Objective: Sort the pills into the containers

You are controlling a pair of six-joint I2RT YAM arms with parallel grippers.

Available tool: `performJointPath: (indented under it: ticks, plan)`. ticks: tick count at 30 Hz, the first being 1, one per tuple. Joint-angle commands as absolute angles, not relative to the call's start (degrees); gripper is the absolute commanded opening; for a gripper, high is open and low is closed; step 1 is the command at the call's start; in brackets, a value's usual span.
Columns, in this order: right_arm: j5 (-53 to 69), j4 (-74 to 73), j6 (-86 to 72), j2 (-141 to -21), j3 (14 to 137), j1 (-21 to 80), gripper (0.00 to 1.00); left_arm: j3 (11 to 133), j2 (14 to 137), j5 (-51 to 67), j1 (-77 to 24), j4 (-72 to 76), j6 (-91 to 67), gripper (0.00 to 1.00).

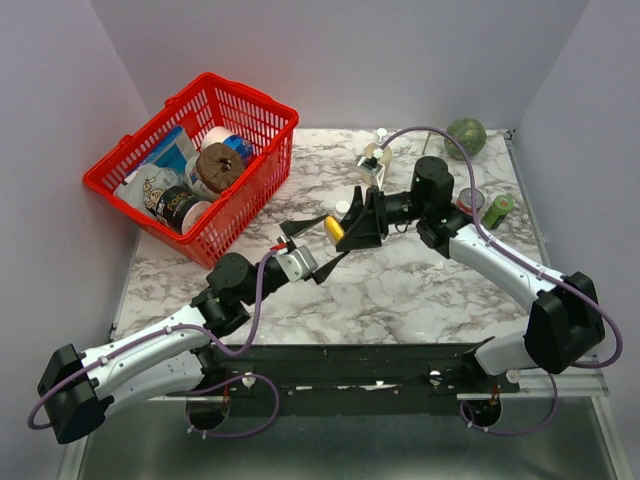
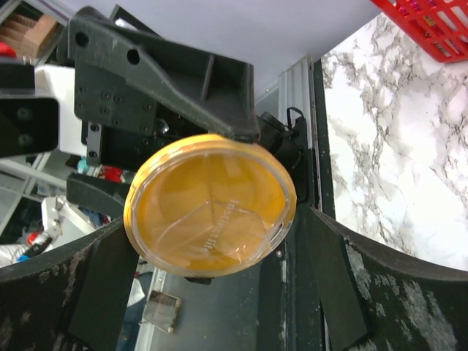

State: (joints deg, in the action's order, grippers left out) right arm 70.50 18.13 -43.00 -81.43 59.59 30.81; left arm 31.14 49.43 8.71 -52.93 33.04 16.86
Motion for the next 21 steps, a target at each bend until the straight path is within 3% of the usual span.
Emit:
performJointPath:
  ticks: [1,14,21]
  plan:
    - [72.86,21.7,-39.99,-80.33,57.75,31.38,0.98,29.88,48.34,11.42,-52.29,39.63,12.84,0.12]
    - [74.35,48.85,-51.67,-83.93,57.04,31.38,0.99,27.78,48.78,13.01,-51.86,45.52,7.3,0.12]
    - [74.62,44.66,-49.06,-84.64,58.09,31.38,0.87,27.51,48.78,12.83,-51.68,46.41,6.77,0.12]
